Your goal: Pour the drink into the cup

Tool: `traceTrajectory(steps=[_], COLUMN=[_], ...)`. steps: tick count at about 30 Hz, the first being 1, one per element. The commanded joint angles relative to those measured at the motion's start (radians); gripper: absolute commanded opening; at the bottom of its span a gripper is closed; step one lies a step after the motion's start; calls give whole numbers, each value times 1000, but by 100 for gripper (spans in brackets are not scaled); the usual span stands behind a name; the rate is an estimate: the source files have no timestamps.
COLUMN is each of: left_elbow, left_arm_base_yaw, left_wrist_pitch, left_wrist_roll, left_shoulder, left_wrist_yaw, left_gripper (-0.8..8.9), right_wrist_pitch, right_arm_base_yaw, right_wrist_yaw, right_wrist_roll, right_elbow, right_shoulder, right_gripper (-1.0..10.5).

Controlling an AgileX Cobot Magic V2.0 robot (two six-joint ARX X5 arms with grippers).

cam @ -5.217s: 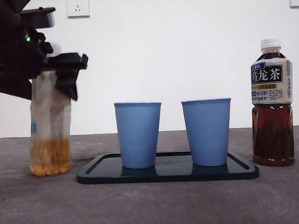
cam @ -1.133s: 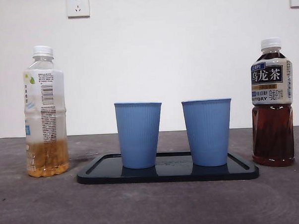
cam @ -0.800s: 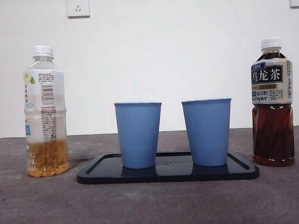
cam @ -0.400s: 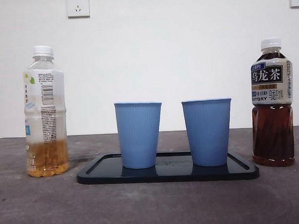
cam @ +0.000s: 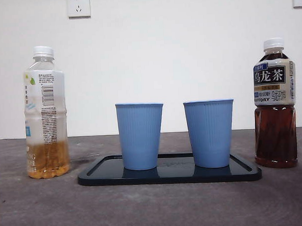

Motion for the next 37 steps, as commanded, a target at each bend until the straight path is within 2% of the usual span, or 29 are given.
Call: traceTrajectory(steps=[1,37], left_elbow=[-21,-21], left_arm_base_yaw=[1,1], left_wrist_pitch=[-7,-6], left_wrist_roll=[-6,-6], left_shoulder=[-2,-2], left_wrist_yaw=[-2,-2], left_gripper=[6,6], right_wrist_pitch=[-26,-5], right_arm_base_yaw=[3,2], right_wrist_yaw=[3,3], right_wrist_roll=[10,2], right_elbow=[-5,-4], right_shoulder=[-3,-3], right_gripper=[23,23])
